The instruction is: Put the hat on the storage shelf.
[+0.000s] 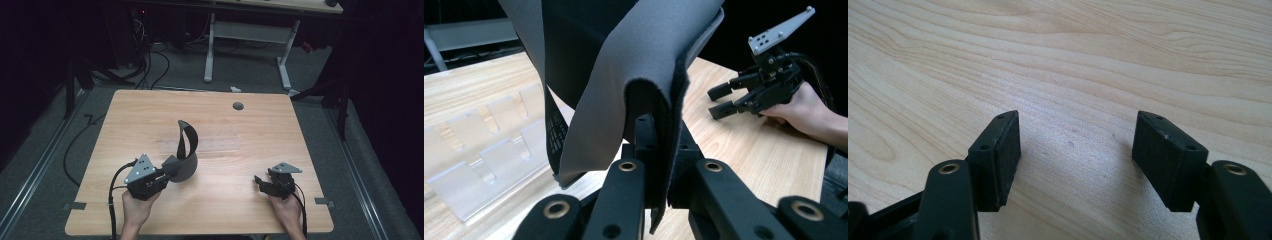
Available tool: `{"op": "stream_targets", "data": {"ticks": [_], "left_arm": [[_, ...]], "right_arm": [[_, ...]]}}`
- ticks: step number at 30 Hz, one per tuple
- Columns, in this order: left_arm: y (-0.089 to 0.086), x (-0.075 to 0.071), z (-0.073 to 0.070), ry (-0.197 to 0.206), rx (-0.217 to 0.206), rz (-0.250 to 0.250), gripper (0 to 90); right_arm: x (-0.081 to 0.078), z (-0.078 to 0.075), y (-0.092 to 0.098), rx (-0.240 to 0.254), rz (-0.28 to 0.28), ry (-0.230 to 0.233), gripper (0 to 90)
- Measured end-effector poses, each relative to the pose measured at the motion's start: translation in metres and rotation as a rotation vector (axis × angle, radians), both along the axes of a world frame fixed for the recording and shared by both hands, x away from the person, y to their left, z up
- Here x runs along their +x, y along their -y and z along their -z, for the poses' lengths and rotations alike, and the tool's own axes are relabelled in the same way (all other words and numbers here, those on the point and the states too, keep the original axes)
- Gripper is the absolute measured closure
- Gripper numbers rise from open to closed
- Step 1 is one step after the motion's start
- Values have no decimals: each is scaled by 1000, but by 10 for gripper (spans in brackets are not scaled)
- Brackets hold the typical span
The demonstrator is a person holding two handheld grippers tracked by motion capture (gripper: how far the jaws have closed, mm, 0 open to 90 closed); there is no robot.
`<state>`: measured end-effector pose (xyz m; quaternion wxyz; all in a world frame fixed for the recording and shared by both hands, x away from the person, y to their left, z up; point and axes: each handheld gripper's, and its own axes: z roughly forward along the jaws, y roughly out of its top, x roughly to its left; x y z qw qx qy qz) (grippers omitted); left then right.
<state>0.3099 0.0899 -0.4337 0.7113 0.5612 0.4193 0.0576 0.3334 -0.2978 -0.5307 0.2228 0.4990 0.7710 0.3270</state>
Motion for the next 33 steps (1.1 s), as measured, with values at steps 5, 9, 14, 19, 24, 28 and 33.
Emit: {"op": "stream_targets", "data": {"ticks": [5, 9, 14, 19, 24, 28, 33], "left_arm": [[-8, 6, -3, -7, -13, -25, 866], [-13, 9, -5, -8, -29, -50, 866], [-18, 14, -8, 0, -31, -83, 866], [-20, 20, -11, 4, -34, -105, 866], [-22, 25, -13, 13, -29, -122, 866], [-23, 29, -14, 13, -26, -132, 866], [-23, 34, -17, 15, -37, -153, 864]], "right_arm": [[0, 0, 0, 1, -2, -2, 354], [0, 0, 0, 2, -2, -2, 354], [0, 0, 0, 4, -1, -3, 354], [0, 0, 0, 4, -1, -3, 353], [0, 0, 0, 4, -1, -3, 353], [0, 0, 0, 5, -1, -4, 352], [0, 0, 0, 6, -2, -4, 350]]}}
